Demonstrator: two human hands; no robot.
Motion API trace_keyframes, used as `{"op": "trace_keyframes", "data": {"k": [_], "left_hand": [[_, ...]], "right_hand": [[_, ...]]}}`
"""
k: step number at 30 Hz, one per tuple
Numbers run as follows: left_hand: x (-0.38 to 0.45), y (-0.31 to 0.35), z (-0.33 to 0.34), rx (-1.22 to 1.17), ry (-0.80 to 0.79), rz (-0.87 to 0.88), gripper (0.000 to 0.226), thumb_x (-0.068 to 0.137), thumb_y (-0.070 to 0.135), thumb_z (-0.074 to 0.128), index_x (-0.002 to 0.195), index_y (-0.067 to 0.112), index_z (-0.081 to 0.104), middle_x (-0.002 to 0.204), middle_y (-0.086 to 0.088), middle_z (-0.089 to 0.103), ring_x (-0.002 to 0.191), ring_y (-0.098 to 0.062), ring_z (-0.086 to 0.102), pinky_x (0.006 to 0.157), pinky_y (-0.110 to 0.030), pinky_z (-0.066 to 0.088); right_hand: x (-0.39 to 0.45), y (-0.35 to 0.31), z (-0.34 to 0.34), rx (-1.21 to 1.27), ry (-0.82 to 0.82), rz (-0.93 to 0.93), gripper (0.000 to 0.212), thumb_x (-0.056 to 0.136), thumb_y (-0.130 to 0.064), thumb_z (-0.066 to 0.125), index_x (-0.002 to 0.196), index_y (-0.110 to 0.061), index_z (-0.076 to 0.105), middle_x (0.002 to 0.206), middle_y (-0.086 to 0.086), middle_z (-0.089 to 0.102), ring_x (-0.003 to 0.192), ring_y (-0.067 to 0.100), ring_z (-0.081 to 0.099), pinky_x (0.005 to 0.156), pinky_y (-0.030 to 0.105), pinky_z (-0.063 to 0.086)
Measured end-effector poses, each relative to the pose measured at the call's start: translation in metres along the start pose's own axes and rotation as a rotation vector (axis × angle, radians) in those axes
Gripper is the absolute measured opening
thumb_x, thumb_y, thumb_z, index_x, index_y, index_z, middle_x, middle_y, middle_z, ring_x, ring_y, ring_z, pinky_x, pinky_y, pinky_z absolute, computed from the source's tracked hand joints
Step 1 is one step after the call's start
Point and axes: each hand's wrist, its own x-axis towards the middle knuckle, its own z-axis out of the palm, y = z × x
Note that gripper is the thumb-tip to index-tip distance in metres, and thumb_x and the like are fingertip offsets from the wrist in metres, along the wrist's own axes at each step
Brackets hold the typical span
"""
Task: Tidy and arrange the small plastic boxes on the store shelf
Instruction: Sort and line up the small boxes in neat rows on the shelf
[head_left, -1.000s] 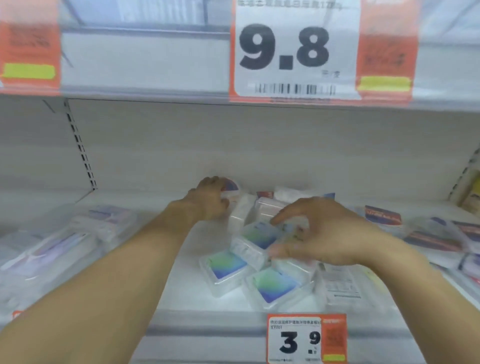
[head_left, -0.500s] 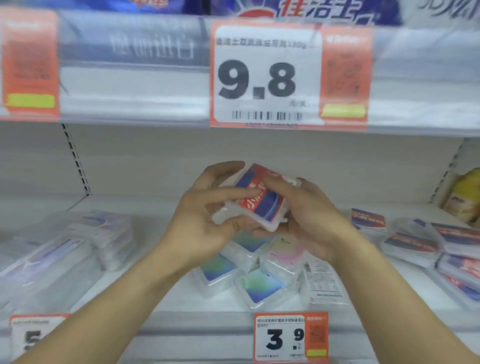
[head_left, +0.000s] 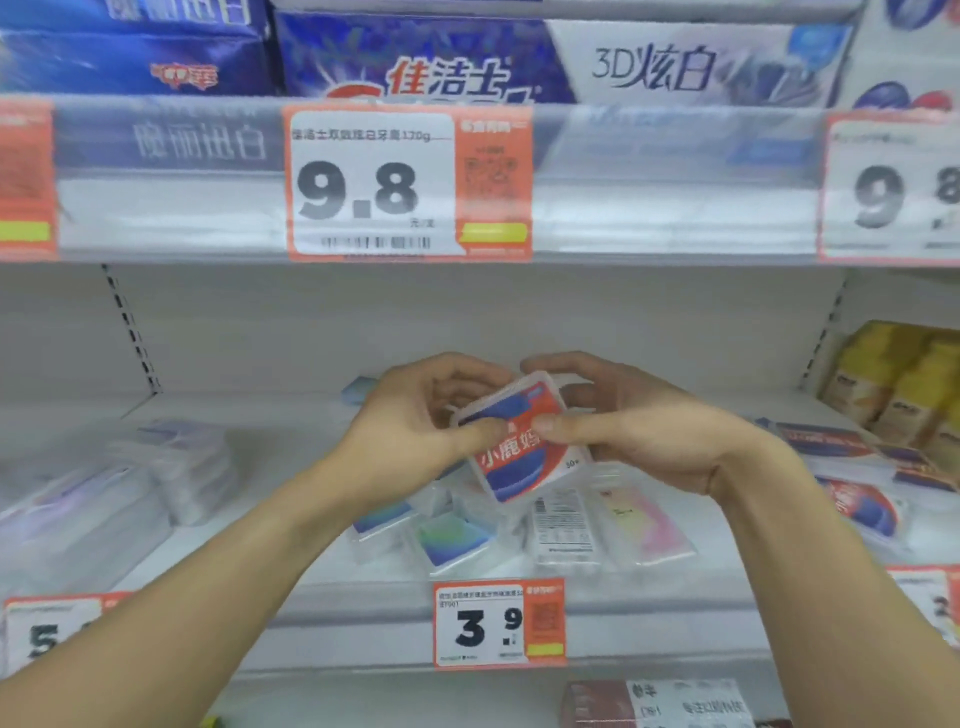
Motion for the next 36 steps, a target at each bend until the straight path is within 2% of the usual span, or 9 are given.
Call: {"op": "trace_keyframes", "data": {"k": [3,7,11,13,18,21,27,31,36], "left_hand": [[0.014,-0.001,0.019,-0.02,0.099,0.031,0.023,0.073,0.014,0.077,0.094,0.022,0.07,0.094,0.001,0.076,0.089,-0.018,0.071,0.076,-0.028,0.057],[0.052,-0.02,0.018,0.157,0.304,-0.024,0.016,0.093,0.011,0.057,0.101,0.022,0.067,0.099,0.005,0.069,0.089,-0.019,0.065,0.069,-0.019,0.054],[0.072,-0.055,0.018,0.521,-0.099,-0.131,0.031,0.093,0.032,0.059,0.124,0.031,0.06,0.13,0.01,0.053,0.114,-0.01,0.054,0.09,-0.012,0.04],[0.07,-0.067,0.02,0.671,-0.284,-0.063,0.028,0.088,0.035,0.064,0.117,0.031,0.066,0.143,0.009,0.042,0.127,-0.004,0.045,0.1,-0.013,0.034],[0.065,-0.069,0.006,0.696,-0.323,0.103,0.024,0.087,0.029,0.067,0.111,0.027,0.066,0.139,0.01,0.046,0.123,0.005,0.043,0.102,-0.005,0.026],[0.069,-0.07,-0.003,0.685,-0.385,0.085,0.023,0.09,0.024,0.064,0.113,0.028,0.066,0.146,0.014,0.043,0.133,0.003,0.037,0.11,-0.016,0.026],[0.082,-0.079,-0.001,0.6,-0.225,0.032,0.036,0.091,0.023,0.063,0.127,0.025,0.056,0.118,0.017,0.053,0.103,-0.003,0.049,0.087,-0.005,0.036],[0.096,-0.079,0.012,0.725,-0.225,0.042,0.036,0.092,0.032,0.06,0.127,0.025,0.056,0.116,0.007,0.047,0.106,-0.014,0.044,0.097,-0.027,0.04],[0.108,-0.075,0.03,0.839,-0.253,-0.124,0.036,0.089,0.055,0.054,0.117,0.034,0.056,0.118,0.001,0.039,0.109,-0.018,0.039,0.101,-0.034,0.036]], "right_hand": [[-0.006,-0.004,-0.005,-0.044,0.144,-0.053,0.055,0.083,-0.019,0.078,0.131,-0.034,0.053,0.108,0.002,0.073,0.089,0.009,0.072,0.068,0.02,0.054],[-0.002,0.011,-0.016,0.024,0.588,-0.133,0.038,0.086,-0.018,0.073,0.117,-0.034,0.058,0.098,0.005,0.073,0.086,0.023,0.072,0.058,0.027,0.049],[0.007,0.028,-0.023,0.162,0.85,-0.117,0.037,0.085,-0.019,0.073,0.113,-0.03,0.052,0.102,0.001,0.07,0.088,0.02,0.071,0.071,0.036,0.058],[0.012,0.031,-0.029,0.232,0.918,-0.097,0.036,0.086,-0.018,0.071,0.114,-0.029,0.051,0.105,0.001,0.069,0.092,0.019,0.071,0.077,0.034,0.057],[0.036,0.042,-0.03,0.108,0.953,-0.018,0.04,0.082,-0.023,0.074,0.114,-0.03,0.05,0.107,0.003,0.069,0.097,0.024,0.068,0.084,0.042,0.056],[0.051,0.049,-0.026,0.035,0.94,-0.003,0.04,0.087,-0.02,0.069,0.121,-0.023,0.049,0.105,0.006,0.066,0.094,0.027,0.066,0.074,0.032,0.049],[0.068,0.056,-0.022,0.059,0.926,0.054,0.041,0.085,-0.029,0.07,0.121,-0.023,0.053,0.104,0.002,0.065,0.09,0.027,0.068,0.077,0.048,0.059],[0.052,0.054,-0.042,-0.02,0.96,0.054,0.034,0.09,-0.026,0.061,0.122,-0.03,0.054,0.093,0.002,0.066,0.078,0.026,0.067,0.076,0.052,0.059],[-0.012,0.048,-0.101,-0.185,0.905,0.296,0.036,0.094,-0.03,0.06,0.13,-0.032,0.057,0.125,0.008,0.061,0.088,0.021,0.061,0.072,0.037,0.057]]}}
